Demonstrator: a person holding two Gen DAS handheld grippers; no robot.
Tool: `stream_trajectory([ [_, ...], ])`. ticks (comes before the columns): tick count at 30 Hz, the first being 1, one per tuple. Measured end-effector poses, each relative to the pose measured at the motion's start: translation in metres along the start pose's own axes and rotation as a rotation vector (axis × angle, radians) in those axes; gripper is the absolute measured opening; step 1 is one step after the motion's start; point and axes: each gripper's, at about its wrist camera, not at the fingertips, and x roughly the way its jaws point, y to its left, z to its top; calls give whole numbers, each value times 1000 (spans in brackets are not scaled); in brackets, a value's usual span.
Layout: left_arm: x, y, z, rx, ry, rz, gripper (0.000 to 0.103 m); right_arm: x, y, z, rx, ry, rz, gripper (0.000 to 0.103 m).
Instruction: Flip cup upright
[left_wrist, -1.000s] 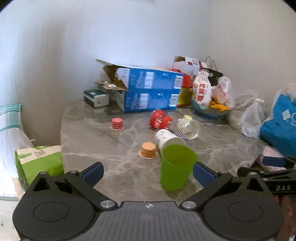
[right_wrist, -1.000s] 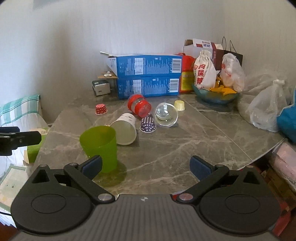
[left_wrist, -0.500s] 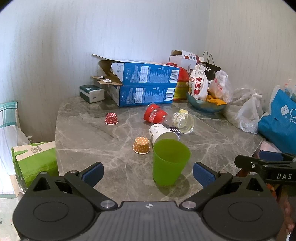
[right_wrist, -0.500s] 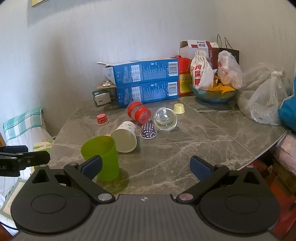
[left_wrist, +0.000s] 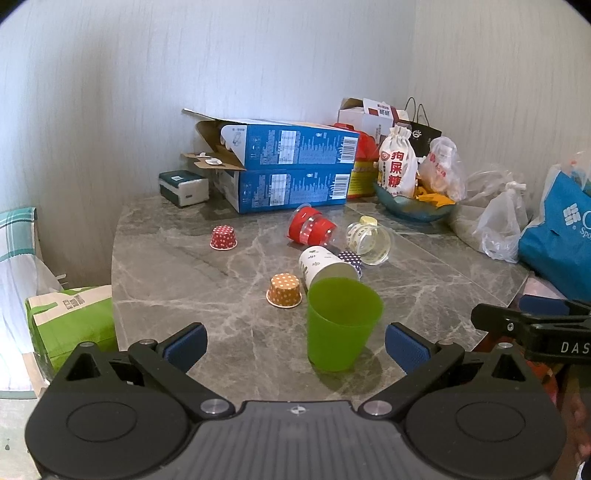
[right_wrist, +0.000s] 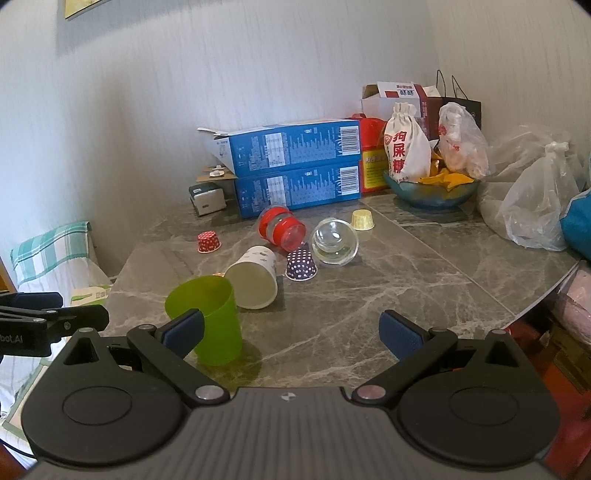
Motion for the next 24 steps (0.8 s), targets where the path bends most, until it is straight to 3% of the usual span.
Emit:
stream_trajectory([
  [24,-8,-3,2,13,-29,-16,103,2,1,1,-2,-5,3,102],
])
